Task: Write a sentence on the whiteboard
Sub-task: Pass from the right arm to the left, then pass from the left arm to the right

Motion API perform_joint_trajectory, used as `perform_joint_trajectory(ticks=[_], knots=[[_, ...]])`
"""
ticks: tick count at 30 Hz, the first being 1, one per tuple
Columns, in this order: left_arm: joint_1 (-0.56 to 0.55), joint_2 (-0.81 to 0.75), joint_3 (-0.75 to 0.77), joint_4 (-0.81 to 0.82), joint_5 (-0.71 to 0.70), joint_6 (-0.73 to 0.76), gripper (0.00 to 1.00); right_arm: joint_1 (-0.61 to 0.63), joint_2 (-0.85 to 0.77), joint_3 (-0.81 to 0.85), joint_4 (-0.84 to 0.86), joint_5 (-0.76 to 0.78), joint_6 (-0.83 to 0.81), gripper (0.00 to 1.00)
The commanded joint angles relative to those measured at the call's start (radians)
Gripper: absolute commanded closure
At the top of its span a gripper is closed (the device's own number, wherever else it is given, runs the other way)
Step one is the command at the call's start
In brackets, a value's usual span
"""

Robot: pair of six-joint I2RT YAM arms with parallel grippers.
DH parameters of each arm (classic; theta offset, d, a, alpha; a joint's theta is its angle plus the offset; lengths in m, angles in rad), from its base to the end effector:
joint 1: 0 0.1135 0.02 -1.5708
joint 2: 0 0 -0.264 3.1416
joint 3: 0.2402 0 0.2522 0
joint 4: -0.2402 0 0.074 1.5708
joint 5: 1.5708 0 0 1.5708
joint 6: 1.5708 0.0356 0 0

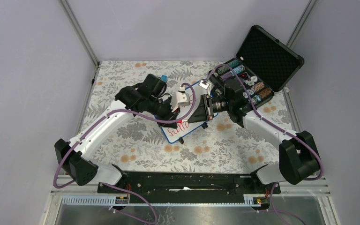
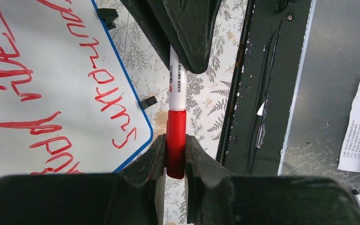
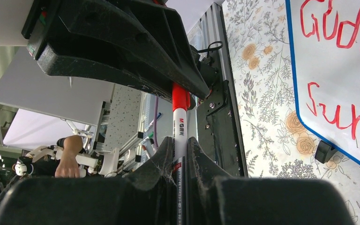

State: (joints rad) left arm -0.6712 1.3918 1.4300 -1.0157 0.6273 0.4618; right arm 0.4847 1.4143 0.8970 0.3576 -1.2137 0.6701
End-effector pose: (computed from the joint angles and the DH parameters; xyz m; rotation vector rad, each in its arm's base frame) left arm 0.2008 -0.1861 0.3573 1.5399 1.9624 -0.8800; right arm 0.2559 0.1725 0.2915 -0.8631 1.8271 1.8205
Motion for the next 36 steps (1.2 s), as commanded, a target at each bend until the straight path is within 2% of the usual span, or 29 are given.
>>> perform_joint_trajectory(ticks=[1,12,16,17,19,21,24,27,31,36], knots=[[-0.031,0.02,0.076,0.282,0.104,-0.025,1.0,0.096,0.015,0.051,0.01,0.014,-0.025,1.0],[-0.034,0.032,0.1,0.282,0.11,-0.03,1.0,0.113,0.023,0.061,-0.011,0.009,-0.037,1.0],[-0.034,0.013,0.066,0.281,0.09,-0.029,1.0,0.105,0.015,0.087,-0.079,0.013,-0.09,0.99],[-0.033,0.007,0.055,0.274,0.079,-0.025,1.0,0.094,0.011,0.09,-0.085,0.013,-0.097,0.94],[-0.029,-0.008,0.03,0.256,0.056,-0.012,1.0,0.066,0.0,0.096,-0.086,0.008,-0.096,0.91],[-0.02,-0.025,0.008,0.235,0.047,0.004,1.0,0.02,-0.012,0.108,-0.087,-0.004,-0.095,0.85],[-0.018,-0.049,-0.018,0.199,0.024,0.036,1.0,-0.086,-0.025,0.15,-0.123,-0.039,-0.114,0.65],[-0.018,-0.07,-0.042,0.169,-0.009,0.08,1.0,-0.176,-0.03,0.234,-0.35,-0.04,-0.284,0.47],[-0.017,-0.088,-0.065,0.145,-0.05,0.124,1.0,-0.212,-0.035,0.337,-0.728,0.036,-0.579,0.27],[-0.039,-0.082,-0.025,0.055,-0.129,0.209,1.0,-0.21,-0.026,0.383,-0.95,0.085,-0.77,0.24]])
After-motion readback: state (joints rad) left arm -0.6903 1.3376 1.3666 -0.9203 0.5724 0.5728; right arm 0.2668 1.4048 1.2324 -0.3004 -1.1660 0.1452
